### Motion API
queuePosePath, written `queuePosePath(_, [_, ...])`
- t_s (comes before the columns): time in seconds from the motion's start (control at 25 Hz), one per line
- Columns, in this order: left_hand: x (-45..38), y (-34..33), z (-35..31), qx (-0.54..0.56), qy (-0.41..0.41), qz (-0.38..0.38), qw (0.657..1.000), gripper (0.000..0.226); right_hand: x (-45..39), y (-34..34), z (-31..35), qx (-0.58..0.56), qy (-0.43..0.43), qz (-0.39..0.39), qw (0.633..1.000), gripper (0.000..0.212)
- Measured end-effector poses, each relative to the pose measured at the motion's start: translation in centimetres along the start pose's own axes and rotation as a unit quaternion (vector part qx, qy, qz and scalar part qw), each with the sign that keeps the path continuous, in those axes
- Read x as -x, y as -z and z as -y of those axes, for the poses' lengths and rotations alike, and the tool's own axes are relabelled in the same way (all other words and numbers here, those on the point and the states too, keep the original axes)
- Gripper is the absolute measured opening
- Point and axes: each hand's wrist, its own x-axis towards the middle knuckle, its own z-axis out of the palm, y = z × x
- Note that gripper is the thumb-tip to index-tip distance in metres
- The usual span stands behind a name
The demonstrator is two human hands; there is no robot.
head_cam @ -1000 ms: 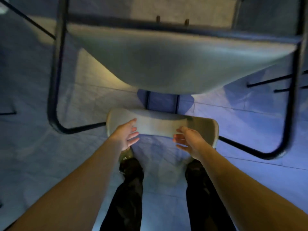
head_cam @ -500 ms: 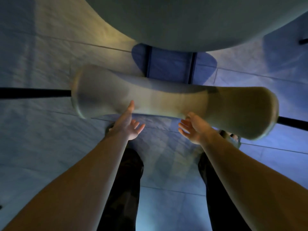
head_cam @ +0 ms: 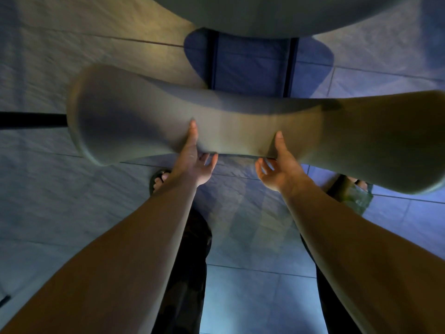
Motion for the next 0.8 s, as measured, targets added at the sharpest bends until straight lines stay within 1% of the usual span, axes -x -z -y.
queuePosePath(0.24, [-0.4, 0.5, 0.0, -0.023, -0.002, 0.009, 1.000, 0.072, -0.8, 0.6, -0.1, -0.015, 0.000, -0.007, 1.000, 0.050])
queuePosePath(0.4, [-0.1, 0.3, -0.3, -0.023, 0.004, -0.001, 1.000, 0.073, -1.2, 0.8, -0.2, -0.005, 0.003, 0.008, 1.000, 0.035])
queuePosePath(0.44, [0.1, 0.2, -0.4, -0.021, 0.008, -0.005, 1.000, 0.073, -0.9, 0.9, -0.1, 0.001, 0.003, 0.010, 1.000, 0.035])
queuePosePath(0.6, [2.1, 0.0, -0.4, -0.019, 0.013, -0.014, 1.000, 0.074, 1.3, 1.4, 0.4, 0.038, 0.006, 0.021, 0.999, 0.042])
queuePosePath(0.8, [7.7, -0.6, -0.9, -0.031, 0.016, 0.015, 0.999, 0.065, 7.3, 1.8, 1.6, 0.052, 0.017, -0.008, 0.998, 0.037])
